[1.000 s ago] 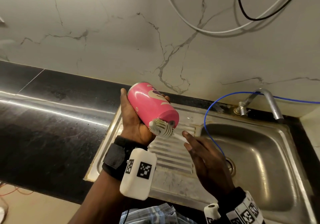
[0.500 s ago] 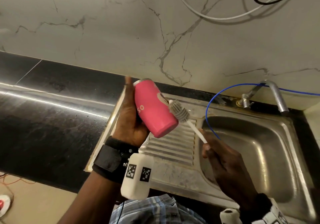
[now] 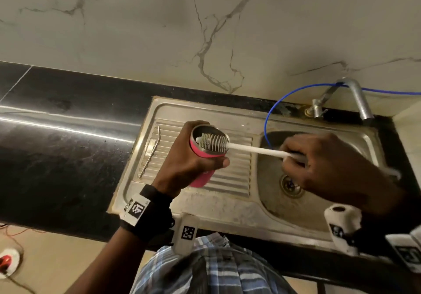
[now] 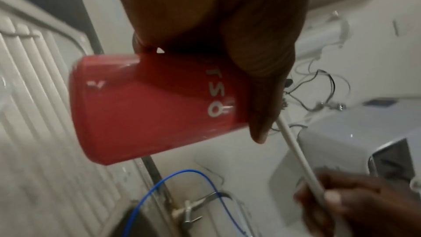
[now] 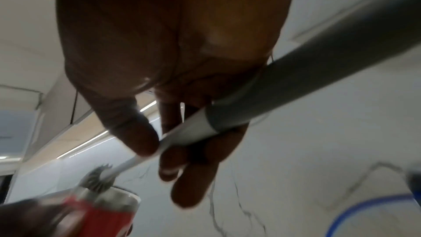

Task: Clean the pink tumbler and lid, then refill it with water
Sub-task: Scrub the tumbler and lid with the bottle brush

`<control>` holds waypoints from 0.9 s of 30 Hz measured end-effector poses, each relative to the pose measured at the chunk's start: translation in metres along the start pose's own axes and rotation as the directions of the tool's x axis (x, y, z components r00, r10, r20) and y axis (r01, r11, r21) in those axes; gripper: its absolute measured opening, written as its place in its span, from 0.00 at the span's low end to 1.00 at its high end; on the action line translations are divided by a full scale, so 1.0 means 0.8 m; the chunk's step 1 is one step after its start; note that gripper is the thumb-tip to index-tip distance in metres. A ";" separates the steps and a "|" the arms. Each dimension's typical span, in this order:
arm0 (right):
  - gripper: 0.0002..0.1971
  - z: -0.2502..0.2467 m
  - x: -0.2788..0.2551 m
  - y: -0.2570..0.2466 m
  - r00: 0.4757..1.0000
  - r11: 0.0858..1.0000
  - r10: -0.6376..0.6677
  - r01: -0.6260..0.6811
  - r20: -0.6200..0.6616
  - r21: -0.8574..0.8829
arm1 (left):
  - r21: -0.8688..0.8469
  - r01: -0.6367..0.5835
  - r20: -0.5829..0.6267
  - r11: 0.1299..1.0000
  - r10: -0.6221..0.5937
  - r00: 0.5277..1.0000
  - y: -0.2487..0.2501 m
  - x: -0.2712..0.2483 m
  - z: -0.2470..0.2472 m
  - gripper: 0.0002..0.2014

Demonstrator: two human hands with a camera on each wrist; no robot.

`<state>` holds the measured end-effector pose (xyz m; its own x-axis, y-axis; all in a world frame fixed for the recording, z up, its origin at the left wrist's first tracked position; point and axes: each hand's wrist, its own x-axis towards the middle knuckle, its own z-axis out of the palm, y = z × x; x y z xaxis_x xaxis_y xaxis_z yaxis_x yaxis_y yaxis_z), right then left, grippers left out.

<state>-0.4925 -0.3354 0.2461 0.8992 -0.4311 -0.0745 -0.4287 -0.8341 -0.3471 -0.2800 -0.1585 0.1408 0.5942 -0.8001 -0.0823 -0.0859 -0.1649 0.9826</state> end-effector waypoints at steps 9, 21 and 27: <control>0.23 -0.056 0.037 -0.031 0.950 0.893 -0.037 0.171 0.310 -0.415 | 0.244 -0.221 0.129 0.944 0.194 0.973 -0.029 -0.005 0.003 0.49; 0.11 -0.049 0.066 -0.071 0.921 0.810 -0.093 0.291 0.379 -0.509 | 0.250 -0.250 0.110 0.936 0.229 0.967 -0.049 -0.007 -0.001 0.49; 0.15 -0.049 0.061 -0.071 0.926 0.757 -0.160 0.338 0.342 -0.560 | 0.346 -0.252 0.067 0.904 0.244 0.968 -0.054 0.007 -0.010 0.48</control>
<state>-0.4276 -0.3224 0.2990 0.9314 -0.1479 -0.3326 -0.0698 -0.9694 0.2354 -0.2665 -0.1509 0.0996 0.5004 -0.8529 0.1486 -0.5041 -0.1474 0.8510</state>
